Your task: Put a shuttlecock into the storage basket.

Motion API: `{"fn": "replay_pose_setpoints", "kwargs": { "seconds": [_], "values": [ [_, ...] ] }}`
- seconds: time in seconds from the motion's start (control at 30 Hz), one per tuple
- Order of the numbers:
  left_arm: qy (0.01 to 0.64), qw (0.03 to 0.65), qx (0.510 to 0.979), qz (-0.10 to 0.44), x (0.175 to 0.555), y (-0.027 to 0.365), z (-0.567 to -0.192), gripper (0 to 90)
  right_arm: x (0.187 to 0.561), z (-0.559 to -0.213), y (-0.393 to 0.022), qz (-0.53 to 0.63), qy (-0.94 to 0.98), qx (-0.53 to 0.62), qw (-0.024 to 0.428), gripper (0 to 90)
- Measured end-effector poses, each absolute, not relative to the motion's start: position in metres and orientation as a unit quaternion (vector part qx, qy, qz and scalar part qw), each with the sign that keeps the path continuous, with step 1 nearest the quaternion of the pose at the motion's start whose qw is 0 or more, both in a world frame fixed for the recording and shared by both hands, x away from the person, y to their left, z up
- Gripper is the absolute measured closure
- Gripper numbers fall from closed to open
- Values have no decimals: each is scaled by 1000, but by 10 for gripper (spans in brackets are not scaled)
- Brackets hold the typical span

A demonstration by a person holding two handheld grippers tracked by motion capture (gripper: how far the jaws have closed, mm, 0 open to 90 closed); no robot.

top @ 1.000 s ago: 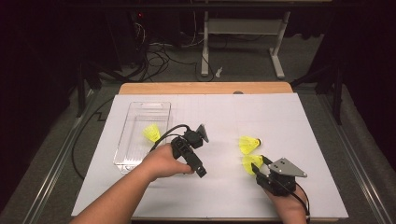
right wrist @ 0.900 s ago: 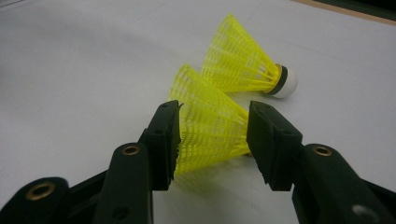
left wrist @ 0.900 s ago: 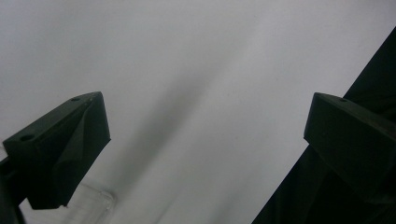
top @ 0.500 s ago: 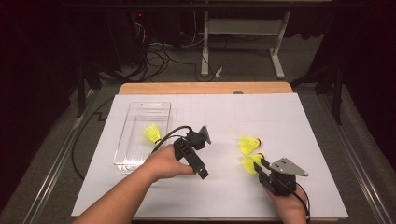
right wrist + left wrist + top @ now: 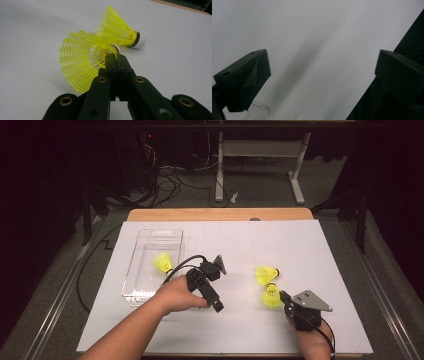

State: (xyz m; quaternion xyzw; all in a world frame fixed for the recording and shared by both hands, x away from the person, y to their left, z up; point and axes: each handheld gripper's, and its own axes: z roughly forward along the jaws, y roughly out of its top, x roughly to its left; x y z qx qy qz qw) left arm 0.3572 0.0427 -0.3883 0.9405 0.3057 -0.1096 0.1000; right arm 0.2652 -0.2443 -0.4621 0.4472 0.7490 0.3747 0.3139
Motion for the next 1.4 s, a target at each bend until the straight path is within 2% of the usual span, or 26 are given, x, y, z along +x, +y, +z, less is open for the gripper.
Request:
{"fn": "replay_pose_setpoints", "kwargs": {
  "seconds": [1.0,1.4],
  "values": [
    [309,101,940,-107,356,46,-385,14,252,-447,-247,413,738,430,315,900],
    [307,100,941,-107,357,47,-386,14,251,-436,-228,431,748,400,309,900]
  ]
}}
